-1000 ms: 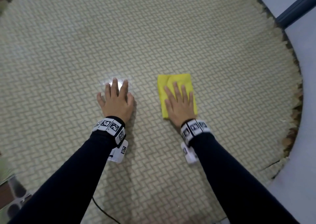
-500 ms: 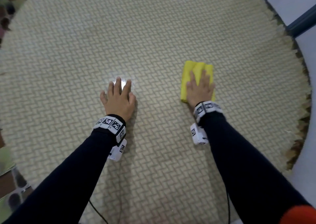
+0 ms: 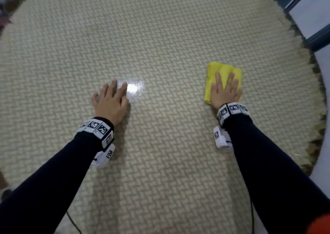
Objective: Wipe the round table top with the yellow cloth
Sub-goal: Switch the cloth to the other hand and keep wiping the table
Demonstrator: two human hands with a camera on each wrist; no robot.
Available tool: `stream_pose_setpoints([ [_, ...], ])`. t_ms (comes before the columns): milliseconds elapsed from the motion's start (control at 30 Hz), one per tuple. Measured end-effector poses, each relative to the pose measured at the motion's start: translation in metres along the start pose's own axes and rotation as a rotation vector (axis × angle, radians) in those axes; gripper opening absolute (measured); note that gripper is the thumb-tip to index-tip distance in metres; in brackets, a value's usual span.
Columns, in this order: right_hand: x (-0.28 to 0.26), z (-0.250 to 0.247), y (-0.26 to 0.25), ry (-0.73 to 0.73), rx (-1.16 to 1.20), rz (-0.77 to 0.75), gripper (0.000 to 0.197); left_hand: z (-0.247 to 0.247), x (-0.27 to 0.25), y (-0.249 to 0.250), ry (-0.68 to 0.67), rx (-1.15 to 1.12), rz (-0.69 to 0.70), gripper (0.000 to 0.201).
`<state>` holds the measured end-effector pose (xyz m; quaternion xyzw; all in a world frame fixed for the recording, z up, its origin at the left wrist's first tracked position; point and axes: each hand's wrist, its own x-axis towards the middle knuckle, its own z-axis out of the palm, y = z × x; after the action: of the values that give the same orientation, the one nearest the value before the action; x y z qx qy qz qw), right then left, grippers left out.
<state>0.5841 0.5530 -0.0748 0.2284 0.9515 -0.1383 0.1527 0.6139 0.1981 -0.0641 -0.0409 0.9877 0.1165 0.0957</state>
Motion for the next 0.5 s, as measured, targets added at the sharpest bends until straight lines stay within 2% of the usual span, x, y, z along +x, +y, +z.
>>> stream_pose_setpoints([
  [67, 0.003, 0.007, -0.041, -0.017, -0.035, -0.134, 0.052, -0.001, 0.000, 0.002, 0.002, -0.005, -0.012, 0.049],
  [133, -0.022, 0.020, -0.066, -0.044, -0.096, -0.323, 0.053, -0.002, 0.000, 0.002, 0.009, -0.014, -0.022, 0.049],
  [200, -0.058, 0.030, -0.062, -0.111, -0.149, -0.476, 0.052, -0.001, 0.000, 0.003, 0.020, -0.016, -0.022, 0.049],
  [267, -0.083, 0.031, -0.033, -0.184, -0.160, -0.534, 0.052, -0.001, 0.000, 0.003, 0.026, -0.013, -0.026, 0.048],
  [333, -0.083, 0.022, 0.001, -0.243, -0.154, -0.491, 0.052, 0.000, 0.000, 0.003, 0.032, -0.010, -0.028, 0.048],
  [400, -0.062, 0.009, 0.020, -0.261, -0.135, -0.373, 0.053, 0.000, 0.001, 0.003, 0.035, -0.011, -0.029, 0.048],
  [500, -0.016, -0.006, 0.009, -0.157, -0.105, -0.191, 0.054, 0.002, 0.002, 0.003, 0.037, -0.007, -0.038, 0.048],
])
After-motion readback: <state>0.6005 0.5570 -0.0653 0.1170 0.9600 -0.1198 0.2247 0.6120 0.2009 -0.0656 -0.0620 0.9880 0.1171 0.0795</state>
